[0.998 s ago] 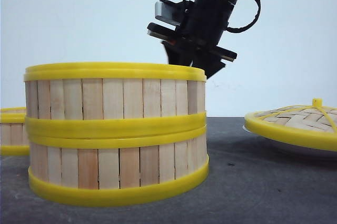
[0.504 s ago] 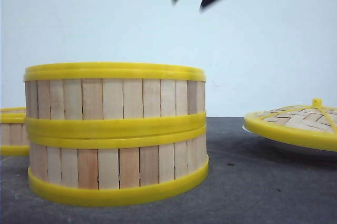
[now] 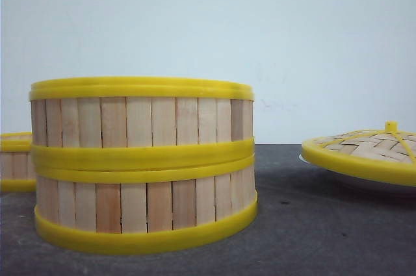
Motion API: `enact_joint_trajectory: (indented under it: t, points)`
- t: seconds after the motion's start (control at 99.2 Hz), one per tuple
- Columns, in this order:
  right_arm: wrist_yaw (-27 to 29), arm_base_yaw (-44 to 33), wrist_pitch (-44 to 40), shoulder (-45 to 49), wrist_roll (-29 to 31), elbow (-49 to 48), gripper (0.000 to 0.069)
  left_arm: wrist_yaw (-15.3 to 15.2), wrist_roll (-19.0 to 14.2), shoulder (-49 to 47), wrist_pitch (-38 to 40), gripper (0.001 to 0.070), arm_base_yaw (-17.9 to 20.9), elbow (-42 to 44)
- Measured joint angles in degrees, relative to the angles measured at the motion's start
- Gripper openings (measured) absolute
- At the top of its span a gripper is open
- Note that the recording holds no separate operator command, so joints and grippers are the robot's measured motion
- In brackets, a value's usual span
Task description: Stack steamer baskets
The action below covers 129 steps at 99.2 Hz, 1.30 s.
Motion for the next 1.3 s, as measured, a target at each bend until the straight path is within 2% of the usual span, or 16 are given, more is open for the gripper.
enact_joint_trajectory:
  t: [0.121, 0.212, 0.353, 0.575, 0.726, 1.17, 1.22, 1.301]
  points:
    - [4.15, 2.62, -2.95, -3.17, 0.00, -0.50, 0.0400, 0.07, -0.02, 6.16, 5.55, 0.0299, 3.43, 1.95]
    - [6.01, 4.37, -2.97, -6.91, 0.09, -3.23, 0.0400, 0.39, -0.15, 11.06, 6.80, 0.0299, 6.27, 4.28]
    - [8.24, 6.29, -1.55, -14.16, 1.88, -11.34, 0.0400, 2.73, -1.25, 19.43, 6.95, 0.0299, 10.16, 8.17]
    - [8.63, 6.86, 0.85, -24.96, 6.84, -24.57, 0.0400, 4.81, -2.56, 28.44, 8.90, 0.0299, 13.42, 10.08]
    - [8.66, 6.86, 1.22, -27.10, 8.74, -25.92, 0.0400, 6.03, -3.63, 33.81, 10.49, 0.0299, 14.56, 10.08]
    - [8.83, 6.86, 1.29, -27.15, 9.55, -25.92, 0.0400, 6.12, -7.10, 44.57, 10.01, 0.0297, 16.20, 12.52]
    - [8.85, 6.86, 1.31, -27.15, 9.55, -25.92, 0.0400, 6.12, -7.54, 44.65, 9.97, 0.0277, 16.20, 12.52]
    - [8.83, 6.86, 1.33, -27.15, 9.55, -25.92, 0.0400, 6.12, -8.11, 44.65, 10.01, 0.0206, 16.20, 12.52]
